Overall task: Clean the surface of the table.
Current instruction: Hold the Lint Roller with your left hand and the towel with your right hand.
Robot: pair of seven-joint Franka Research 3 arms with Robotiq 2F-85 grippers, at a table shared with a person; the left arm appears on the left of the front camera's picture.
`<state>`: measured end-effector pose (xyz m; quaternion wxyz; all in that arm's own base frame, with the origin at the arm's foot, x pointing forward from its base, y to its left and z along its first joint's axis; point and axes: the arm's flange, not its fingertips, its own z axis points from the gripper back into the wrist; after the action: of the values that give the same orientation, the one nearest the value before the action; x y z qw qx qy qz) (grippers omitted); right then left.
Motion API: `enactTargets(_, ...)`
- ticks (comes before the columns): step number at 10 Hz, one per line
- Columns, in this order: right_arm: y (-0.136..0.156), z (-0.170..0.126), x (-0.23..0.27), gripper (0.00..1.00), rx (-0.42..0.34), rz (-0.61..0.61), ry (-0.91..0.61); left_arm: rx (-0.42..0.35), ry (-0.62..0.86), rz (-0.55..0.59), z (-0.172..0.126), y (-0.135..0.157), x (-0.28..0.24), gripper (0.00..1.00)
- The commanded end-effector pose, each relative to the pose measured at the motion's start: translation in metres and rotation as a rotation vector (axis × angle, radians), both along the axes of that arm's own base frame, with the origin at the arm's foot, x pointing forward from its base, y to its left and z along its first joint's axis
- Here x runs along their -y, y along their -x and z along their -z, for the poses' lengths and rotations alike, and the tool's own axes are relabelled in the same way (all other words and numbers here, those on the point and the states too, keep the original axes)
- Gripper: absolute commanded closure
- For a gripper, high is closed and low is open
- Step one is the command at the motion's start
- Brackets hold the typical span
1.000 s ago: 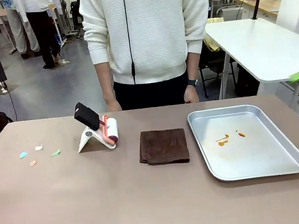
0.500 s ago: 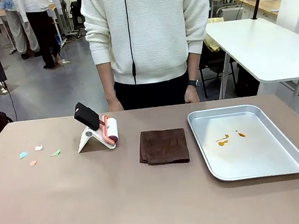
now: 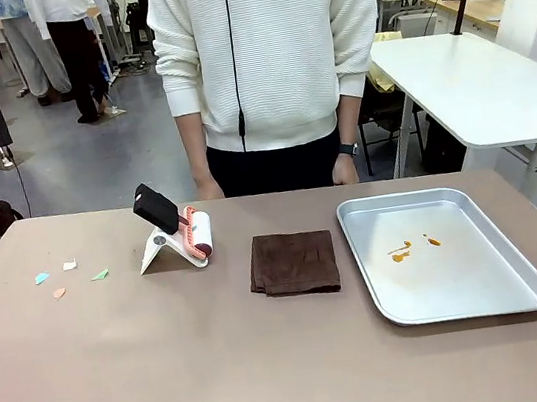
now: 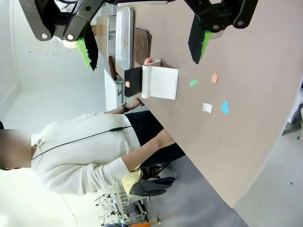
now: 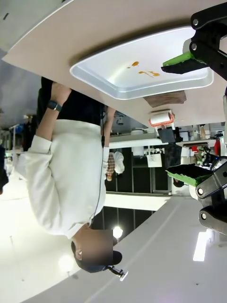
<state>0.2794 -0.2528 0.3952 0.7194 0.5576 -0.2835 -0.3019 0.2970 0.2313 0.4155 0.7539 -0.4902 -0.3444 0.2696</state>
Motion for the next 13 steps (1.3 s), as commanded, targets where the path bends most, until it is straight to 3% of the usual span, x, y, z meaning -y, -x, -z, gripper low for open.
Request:
enactTargets(1, 0.004, -0.004, -0.002, 0.0, -0.018, -0.023, -0.02, 0.011, 0.026, 0.006, 0.004, 0.007, -0.006, 0.0)
enactTargets(5, 0.0, -0.002, -0.003, 0.0, 0.001, -0.017, -0.006, 0.002, 0.02, -0.002, 0.002, 0.006, -0.005, 0.0)
enactTargets(7, 0.002, -0.01, -0.026, 0.0, -0.039, 0.027, 0.105, 0.012, -0.052, 0.017, -0.003, -0.002, -0.011, 0.0)
enactTargets(10, 0.002, -0.065, -0.109, 0.0, 0.098, -0.041, 0.334, 0.075, -0.173, 0.199, -0.055, -0.046, 0.016, 0.0)
enactTargets(13, -0.032, -0.096, -0.225, 0.0, 0.084, -0.209, 0.507, 0.081, -0.31, 0.368, -0.091, -0.089, 0.091, 0.0)
